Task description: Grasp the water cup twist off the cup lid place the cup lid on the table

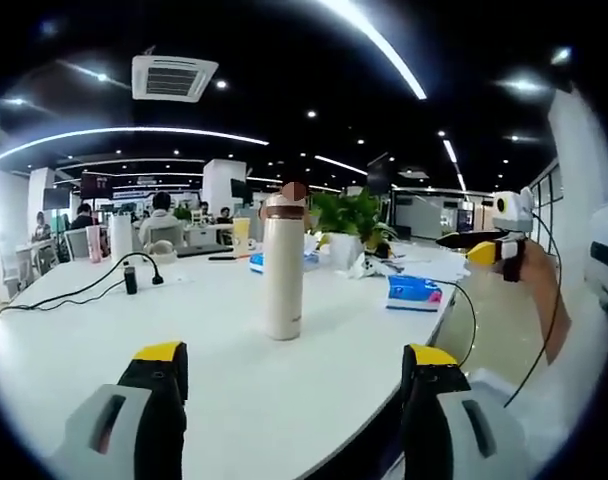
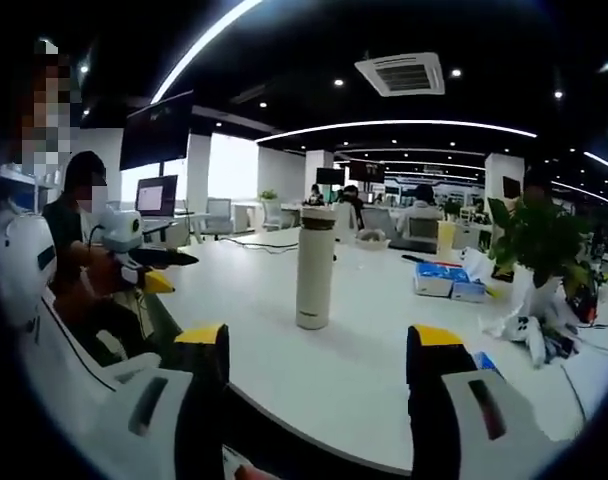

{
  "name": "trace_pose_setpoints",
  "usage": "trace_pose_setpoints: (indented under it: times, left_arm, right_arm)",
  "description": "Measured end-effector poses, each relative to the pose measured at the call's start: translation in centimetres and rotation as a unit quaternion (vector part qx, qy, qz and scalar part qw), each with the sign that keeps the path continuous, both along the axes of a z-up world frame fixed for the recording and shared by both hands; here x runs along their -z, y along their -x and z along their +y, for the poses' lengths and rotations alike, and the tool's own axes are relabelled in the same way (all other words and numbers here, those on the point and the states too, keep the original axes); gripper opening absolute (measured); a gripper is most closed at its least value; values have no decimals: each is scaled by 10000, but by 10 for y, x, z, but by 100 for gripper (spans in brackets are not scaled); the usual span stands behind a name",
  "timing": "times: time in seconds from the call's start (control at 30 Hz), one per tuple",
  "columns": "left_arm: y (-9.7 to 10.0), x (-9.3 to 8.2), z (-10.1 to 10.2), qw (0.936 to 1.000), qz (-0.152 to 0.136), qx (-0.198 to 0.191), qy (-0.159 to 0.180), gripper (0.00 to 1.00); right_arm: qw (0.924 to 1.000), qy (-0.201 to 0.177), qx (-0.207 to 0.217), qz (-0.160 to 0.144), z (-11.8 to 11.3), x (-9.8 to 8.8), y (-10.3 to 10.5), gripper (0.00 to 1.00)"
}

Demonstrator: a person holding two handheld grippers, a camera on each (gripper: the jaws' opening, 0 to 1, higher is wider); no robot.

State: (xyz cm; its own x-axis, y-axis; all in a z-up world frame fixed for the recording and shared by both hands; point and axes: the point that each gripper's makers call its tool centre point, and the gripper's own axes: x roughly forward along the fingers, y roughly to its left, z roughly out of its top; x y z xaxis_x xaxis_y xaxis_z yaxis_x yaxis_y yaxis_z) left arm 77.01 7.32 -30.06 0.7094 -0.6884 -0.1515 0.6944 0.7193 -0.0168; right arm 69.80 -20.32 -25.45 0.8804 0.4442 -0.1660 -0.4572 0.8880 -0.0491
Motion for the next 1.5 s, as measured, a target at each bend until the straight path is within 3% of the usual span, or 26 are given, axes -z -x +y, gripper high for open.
trace_pose_setpoints:
  times: [0.8,1.5]
  left_arm:
    - [-14,3,-22,9995,-135,281,42,88]
    - [-22,14,-26,9994,-66,334,89,88]
  right_arm:
    - [10000,-34,35,5,-4,1,0,74]
    - [9998,-182,-41,-9,2,-3,-1,73]
